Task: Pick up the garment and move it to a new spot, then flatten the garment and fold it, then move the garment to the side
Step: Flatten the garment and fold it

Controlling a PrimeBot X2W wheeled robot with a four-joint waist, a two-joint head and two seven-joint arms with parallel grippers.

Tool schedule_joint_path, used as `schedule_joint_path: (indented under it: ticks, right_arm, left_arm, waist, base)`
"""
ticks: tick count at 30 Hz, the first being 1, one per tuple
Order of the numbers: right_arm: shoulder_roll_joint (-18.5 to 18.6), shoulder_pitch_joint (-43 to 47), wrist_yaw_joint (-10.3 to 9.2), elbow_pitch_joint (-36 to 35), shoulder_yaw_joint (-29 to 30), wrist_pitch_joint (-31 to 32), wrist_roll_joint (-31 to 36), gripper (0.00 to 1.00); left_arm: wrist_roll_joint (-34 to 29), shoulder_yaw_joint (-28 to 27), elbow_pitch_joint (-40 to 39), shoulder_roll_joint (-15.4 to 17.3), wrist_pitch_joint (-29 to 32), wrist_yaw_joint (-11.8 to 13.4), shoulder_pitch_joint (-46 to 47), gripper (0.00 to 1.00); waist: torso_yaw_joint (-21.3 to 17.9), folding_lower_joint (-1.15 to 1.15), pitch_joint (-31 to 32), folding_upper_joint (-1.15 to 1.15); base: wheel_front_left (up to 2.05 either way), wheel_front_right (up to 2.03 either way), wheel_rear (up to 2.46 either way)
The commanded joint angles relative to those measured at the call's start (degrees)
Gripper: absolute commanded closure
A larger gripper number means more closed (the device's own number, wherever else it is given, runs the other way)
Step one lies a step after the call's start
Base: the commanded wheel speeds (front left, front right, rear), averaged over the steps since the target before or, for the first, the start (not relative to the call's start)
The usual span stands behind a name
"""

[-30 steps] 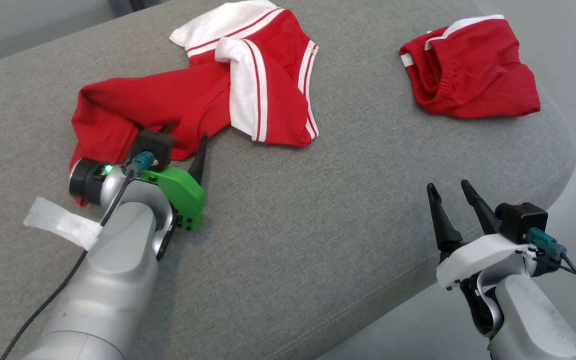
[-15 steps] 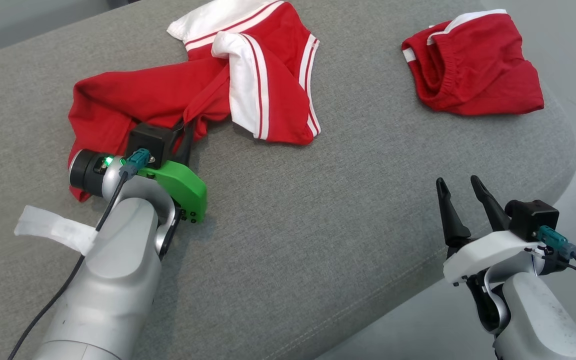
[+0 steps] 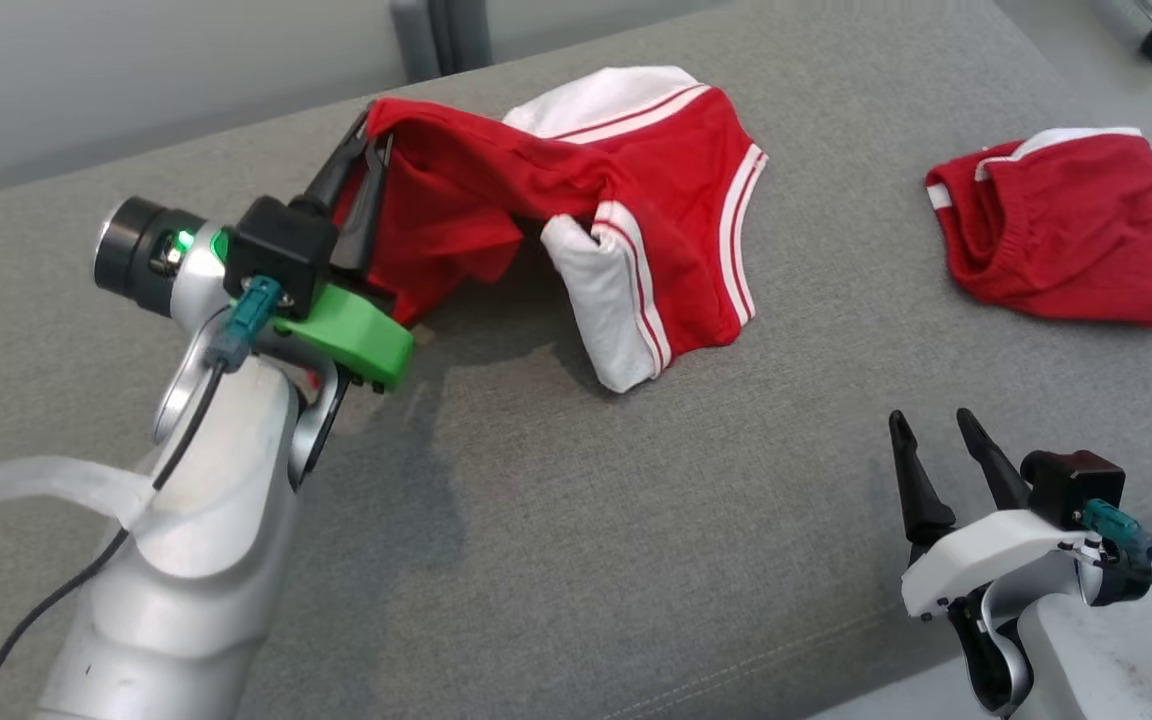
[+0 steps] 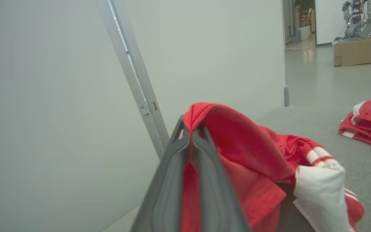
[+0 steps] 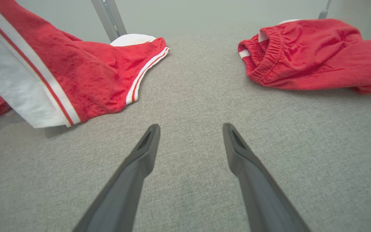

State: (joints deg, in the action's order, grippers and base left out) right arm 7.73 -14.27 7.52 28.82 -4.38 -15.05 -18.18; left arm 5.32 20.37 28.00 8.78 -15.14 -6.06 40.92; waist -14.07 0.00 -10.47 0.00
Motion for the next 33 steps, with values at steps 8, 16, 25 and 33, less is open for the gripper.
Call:
schedule_joint_path:
  ticks: [8, 16, 25, 33]
  right_arm:
    - [-0.65, 2.24, -0.07, 0.46, 0.2, -0.14, -0.94, 0.0]
    - [-0.09, 3.67, -0.07, 1.03, 1.21, -0.14, -0.99, 0.0]
    - [-0.62, 4.43, -0.06, 1.22, 1.12, -0.14, -0.69, 0.0]
    - [-0.83, 2.37, -0.05, 1.43, -1.63, -0.14, -1.56, 0.0]
  left_arm:
    - [-1.5, 3.23, 2.24, 5.07, 0.02, -0.66, -11.36, 1.0]
    - [-2.16, 1.49, 6.5, 9.88, 0.02, 3.35, -20.13, 1.0]
    - [-5.58, 2.91, 1.37, 11.9, 0.03, 6.14, -19.24, 0.36]
    - [-4.01, 6.65, 9.98, 7.5, 0.03, 5.8, -28.18, 0.0]
  waist:
    - [8.0, 0.0, 6.6, 0.0]
    - [10.08, 0.0, 8.56, 0.0]
    - [12.67, 0.0, 10.02, 0.0]
    - [14.84, 0.0, 9.55, 0.0]
  base:
    - [0.0, 0.0, 0.0]
    - [0.0, 0.0, 0.0]
    - [0.0, 0.0, 0.0]
    - [0.0, 0.0, 0.0]
